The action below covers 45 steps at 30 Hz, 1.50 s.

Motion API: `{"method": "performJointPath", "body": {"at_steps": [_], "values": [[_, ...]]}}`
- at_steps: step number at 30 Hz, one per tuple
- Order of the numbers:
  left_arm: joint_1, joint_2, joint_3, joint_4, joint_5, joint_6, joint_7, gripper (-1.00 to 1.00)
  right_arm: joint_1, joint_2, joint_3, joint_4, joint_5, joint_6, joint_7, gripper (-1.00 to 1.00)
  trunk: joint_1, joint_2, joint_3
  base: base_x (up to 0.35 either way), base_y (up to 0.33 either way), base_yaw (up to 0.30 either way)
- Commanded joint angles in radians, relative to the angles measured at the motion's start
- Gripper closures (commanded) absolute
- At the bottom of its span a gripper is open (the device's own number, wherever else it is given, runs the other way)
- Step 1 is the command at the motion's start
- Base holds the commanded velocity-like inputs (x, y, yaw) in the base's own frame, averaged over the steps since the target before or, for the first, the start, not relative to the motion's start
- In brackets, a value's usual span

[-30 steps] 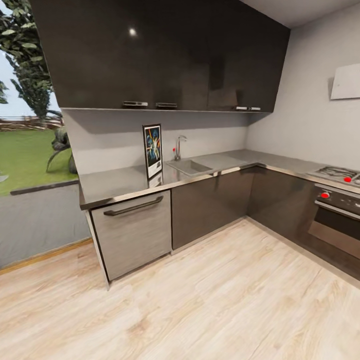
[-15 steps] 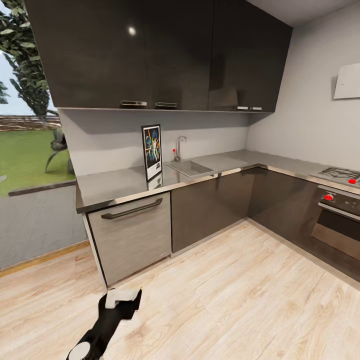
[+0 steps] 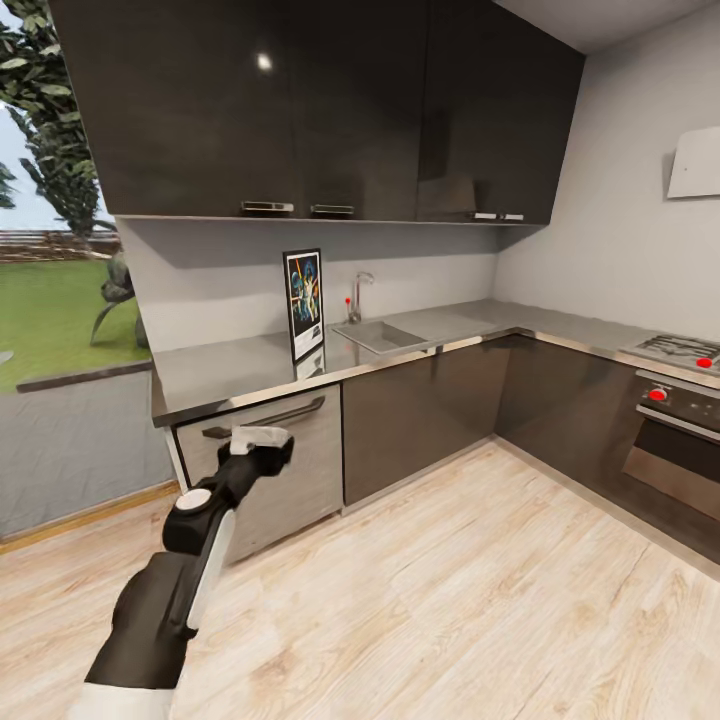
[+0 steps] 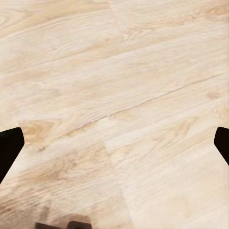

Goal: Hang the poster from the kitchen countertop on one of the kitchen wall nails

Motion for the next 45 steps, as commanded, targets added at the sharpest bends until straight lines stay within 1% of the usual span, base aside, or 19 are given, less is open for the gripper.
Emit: {"method": "performJointPath", "body": {"at_steps": [1, 2, 3, 5, 6, 8, 11, 12, 13, 14, 17, 18, 23, 28, 40, 45], "values": [[-0.029, 0.001, 0.003, 0.004, -0.001, 0.022, 0.0, -1.0, -0.001, -0.002, 0.002, 0.0, 0.005, -0.002, -0.001, -1.0, 0.0, -0.001, -0.001, 0.0, 0.0, 0.0], [-0.053, 0.001, 0.008, 0.011, -0.001, 0.034, 0.0, -1.0, -0.001, -0.004, 0.002, -0.001, 0.004, -0.002, -0.001, -1.0, 0.0, -0.001, -0.001, 0.0, 0.0, 0.0], [-0.091, 0.002, 0.031, 0.027, -0.002, 0.052, -0.001, -1.0, -0.001, -0.01, 0.002, -0.002, 0.004, -0.002, -0.001, -1.0, 0.0, -0.001, -0.001, 0.0, 0.0, 0.0], [-0.116, 0.003, 0.064, 0.041, -0.001, 0.062, -0.003, -1.0, -0.001, -0.017, 0.001, -0.003, 0.003, -0.002, 0.0, -1.0, 0.0, -0.001, -0.001, 0.0, 0.0, 0.0], [-0.132, 0.003, 0.093, 0.05, 0.0, 0.068, -0.005, -1.0, -0.001, -0.021, 0.001, -0.004, 0.001, -0.005, 0.0, -1.0, 0.0, -0.001, -0.001, 0.0, 0.0, 0.0], [-0.142, 0.006, 0.113, 0.056, 0.001, 0.07, -0.007, -1.0, -0.001, -0.026, 0.0, -0.004, 0.0, -0.02, 0.0, -1.0, 0.0, -0.001, -0.001, 0.0, 0.0, 0.0], [-0.151, 0.012, 0.129, 0.059, 0.002, 0.072, -0.008, -1.0, -0.001, -0.036, 0.0, -0.005, -0.002, -0.059, 0.0, -1.0, 0.0, -0.001, -0.001, 0.0, 0.0, 0.0], [-0.155, 0.015, 0.137, 0.06, 0.002, 0.073, -0.009, -1.0, -0.001, -0.044, -0.001, -0.005, -0.009, -0.085, 0.001, -1.0, 0.0, -0.001, -0.001, 0.0, 0.0, 0.0], [-0.156, 0.016, 0.14, 0.06, 0.002, 0.073, -0.009, -1.0, -0.001, -0.049, -0.002, -0.005, -0.016, -0.095, 0.002, -1.0, 0.0, -0.001, -0.001, 0.0, 0.0, 0.0], [-0.158, 0.019, 0.145, 0.061, 0.002, 0.073, -0.009, -1.0, -0.001, -0.057, -0.007, -0.005, -0.036, -0.109, 0.003, -1.0, 0.0, -0.001, -0.001, 0.011, 0.0, 0.0], [-0.159, 0.026, 0.15, 0.063, 0.002, 0.074, -0.009, -1.0, -0.001, -0.066, -0.018, -0.005, -0.075, -0.122, 0.004, -1.0, 0.0, -0.001, -0.001, 0.084, 0.0, 0.0], [-0.16, 0.028, 0.151, 0.064, 0.002, 0.074, -0.009, -1.0, -0.001, -0.071, -0.023, -0.005, -0.099, -0.128, 0.005, -1.0, 0.0, -0.001, -0.001, 0.204, 0.0, 0.0], [-0.161, 0.037, 0.152, 0.068, 0.004, 0.074, -0.009, -1.0, -0.001, -0.077, -0.031, -0.005, -0.131, -0.135, 0.002, -1.0, 0.0, -0.001, -0.001, 0.267, 0.0, 0.0], [-0.161, 0.038, 0.15, 0.072, 0.004, 0.075, -0.01, -1.0, -0.001, -0.079, -0.033, -0.005, -0.141, -0.137, 0.001, -1.0, 0.0, -0.001, -0.001, 0.321, 0.0, 0.0], [-0.161, 0.04, 0.153, 0.099, 0.006, 0.074, -0.012, -1.0, -0.001, -0.077, -0.032, -0.003, -0.139, -0.137, 0.001, -1.0, 0.0, -0.001, -0.001, 0.336, 0.0, 0.0], [-0.161, 0.04, 0.154, 0.102, 0.007, 0.074, -0.03, -1.0, -0.001, -0.076, -0.032, -0.001, -0.138, -0.137, 0.001, -1.0, 0.0, -0.001, -0.001, 0.337, 0.0, 0.0]]}}
